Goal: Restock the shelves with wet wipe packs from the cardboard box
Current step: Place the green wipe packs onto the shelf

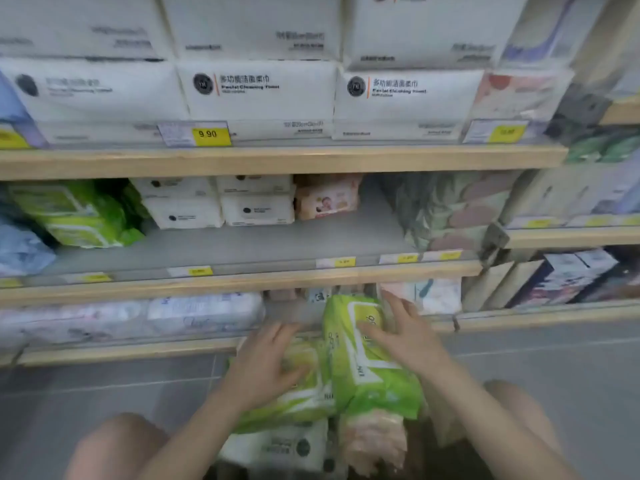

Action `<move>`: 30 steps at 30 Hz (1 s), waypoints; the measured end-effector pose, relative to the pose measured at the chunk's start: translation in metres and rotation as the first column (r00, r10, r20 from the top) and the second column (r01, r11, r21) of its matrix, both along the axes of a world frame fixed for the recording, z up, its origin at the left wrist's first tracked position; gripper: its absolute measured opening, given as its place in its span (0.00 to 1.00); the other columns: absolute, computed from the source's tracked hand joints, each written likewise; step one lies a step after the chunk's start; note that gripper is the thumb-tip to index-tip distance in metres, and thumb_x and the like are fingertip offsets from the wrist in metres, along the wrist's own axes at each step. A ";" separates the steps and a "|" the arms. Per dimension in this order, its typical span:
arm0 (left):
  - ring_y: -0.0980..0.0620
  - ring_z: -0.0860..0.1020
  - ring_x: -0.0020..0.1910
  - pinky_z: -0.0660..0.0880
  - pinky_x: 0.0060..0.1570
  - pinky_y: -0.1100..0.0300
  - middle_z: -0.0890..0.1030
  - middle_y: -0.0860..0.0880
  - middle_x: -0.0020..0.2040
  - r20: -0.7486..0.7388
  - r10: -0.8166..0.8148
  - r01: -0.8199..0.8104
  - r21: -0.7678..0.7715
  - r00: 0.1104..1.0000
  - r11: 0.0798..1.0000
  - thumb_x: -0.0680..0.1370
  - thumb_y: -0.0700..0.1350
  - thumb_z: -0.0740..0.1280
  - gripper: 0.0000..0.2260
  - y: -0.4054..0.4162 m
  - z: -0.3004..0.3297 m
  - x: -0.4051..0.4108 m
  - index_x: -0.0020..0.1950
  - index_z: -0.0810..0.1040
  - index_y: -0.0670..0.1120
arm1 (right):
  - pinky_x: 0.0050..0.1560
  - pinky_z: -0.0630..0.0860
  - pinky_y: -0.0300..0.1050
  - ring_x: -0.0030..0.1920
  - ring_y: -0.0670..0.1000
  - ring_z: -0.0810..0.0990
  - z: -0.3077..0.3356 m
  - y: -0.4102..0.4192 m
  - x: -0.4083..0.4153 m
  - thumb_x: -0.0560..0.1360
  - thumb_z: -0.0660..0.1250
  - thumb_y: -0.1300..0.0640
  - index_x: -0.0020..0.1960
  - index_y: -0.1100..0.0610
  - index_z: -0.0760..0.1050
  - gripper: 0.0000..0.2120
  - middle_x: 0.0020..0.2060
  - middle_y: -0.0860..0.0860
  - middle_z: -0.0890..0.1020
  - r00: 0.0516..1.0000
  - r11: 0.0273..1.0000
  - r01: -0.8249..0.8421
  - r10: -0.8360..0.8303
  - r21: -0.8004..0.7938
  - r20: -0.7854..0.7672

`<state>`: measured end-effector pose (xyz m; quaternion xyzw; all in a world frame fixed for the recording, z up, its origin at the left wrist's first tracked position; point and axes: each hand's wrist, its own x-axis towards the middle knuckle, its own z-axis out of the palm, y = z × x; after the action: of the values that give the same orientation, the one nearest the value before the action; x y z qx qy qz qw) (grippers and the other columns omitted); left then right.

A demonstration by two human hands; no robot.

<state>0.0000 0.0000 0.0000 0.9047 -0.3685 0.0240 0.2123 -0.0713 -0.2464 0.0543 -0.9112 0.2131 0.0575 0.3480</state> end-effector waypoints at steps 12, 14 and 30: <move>0.46 0.62 0.68 0.57 0.68 0.46 0.63 0.48 0.68 -0.145 -0.002 0.073 0.488 0.989 0.870 0.59 0.73 0.64 0.51 0.009 -0.017 -0.015 0.75 0.44 0.60 | 0.66 0.68 0.55 0.69 0.61 0.66 -0.017 0.030 -0.010 0.56 0.69 0.34 0.75 0.43 0.46 0.54 0.72 0.58 0.63 0.968 0.994 0.095 -0.079 0.057 -0.240; 0.45 0.62 0.68 0.58 0.67 0.46 0.64 0.47 0.67 -0.121 -0.001 0.060 0.484 0.993 0.873 0.60 0.72 0.65 0.50 0.008 -0.014 -0.016 0.75 0.45 0.59 | 0.65 0.69 0.54 0.69 0.59 0.67 -0.016 0.029 -0.013 0.53 0.68 0.34 0.75 0.44 0.48 0.55 0.71 0.56 0.65 0.977 0.992 0.106 -0.091 0.069 -0.193; 0.41 0.76 0.52 0.71 0.51 0.43 0.75 0.44 0.51 0.301 0.174 -0.263 0.288 0.937 0.921 0.55 0.73 0.63 0.48 0.090 0.051 0.050 0.72 0.63 0.54 | 0.55 0.72 0.50 0.57 0.59 0.74 0.072 0.015 0.036 0.63 0.73 0.46 0.73 0.41 0.54 0.44 0.59 0.55 0.68 0.978 0.957 -0.112 0.154 -0.268 0.140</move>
<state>0.0503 0.0902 0.0515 0.9511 -0.2886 0.1099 0.0044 -0.0356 -0.2312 0.1263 -0.9627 0.1281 -0.0207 0.2374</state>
